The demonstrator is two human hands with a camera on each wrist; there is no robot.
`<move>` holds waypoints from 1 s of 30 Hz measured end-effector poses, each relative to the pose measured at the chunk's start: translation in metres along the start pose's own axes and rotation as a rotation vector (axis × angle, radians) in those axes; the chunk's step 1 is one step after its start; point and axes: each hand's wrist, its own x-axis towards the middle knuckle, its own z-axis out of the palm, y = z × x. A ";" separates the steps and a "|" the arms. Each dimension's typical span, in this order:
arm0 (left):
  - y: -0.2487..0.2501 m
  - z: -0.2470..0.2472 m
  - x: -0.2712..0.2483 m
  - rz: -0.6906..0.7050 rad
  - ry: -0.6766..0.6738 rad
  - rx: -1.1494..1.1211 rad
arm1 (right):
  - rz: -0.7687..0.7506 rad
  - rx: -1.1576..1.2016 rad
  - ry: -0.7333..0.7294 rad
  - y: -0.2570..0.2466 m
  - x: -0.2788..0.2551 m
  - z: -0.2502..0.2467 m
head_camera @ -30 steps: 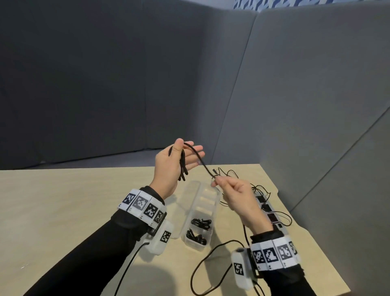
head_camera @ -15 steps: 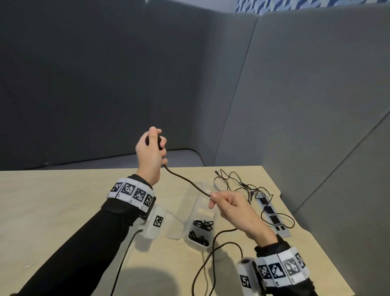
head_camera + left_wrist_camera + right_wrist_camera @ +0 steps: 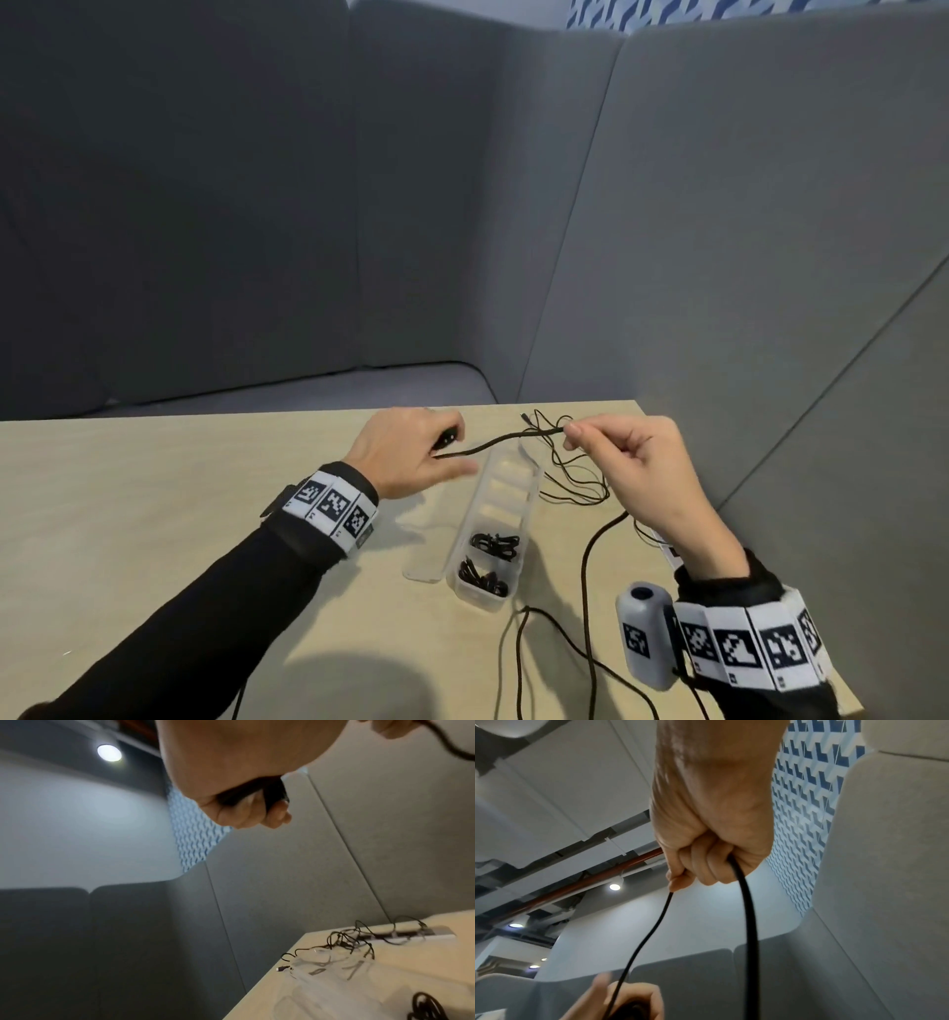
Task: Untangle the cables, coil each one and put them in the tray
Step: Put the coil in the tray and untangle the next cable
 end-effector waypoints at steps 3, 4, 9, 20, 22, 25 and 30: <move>0.010 0.005 -0.003 0.092 -0.019 -0.035 | 0.025 0.049 0.074 0.003 0.005 -0.004; 0.012 0.005 -0.004 0.052 -0.006 -0.159 | 0.043 0.069 0.096 0.005 0.006 -0.005; 0.030 -0.009 0.000 -0.191 -0.010 -0.777 | 0.201 0.225 0.207 0.030 0.006 0.000; 0.050 -0.016 0.021 -0.515 0.219 -1.103 | 0.385 0.304 0.218 0.058 0.002 0.021; 0.051 -0.015 0.024 -0.569 0.234 -1.135 | 0.395 0.311 0.205 0.059 0.001 0.025; 0.057 -0.017 0.028 -0.602 0.312 -1.301 | 0.391 0.315 0.122 0.056 -0.001 0.032; 0.066 -0.026 0.040 -0.621 0.444 -1.543 | 0.390 0.197 -0.221 0.052 -0.013 0.058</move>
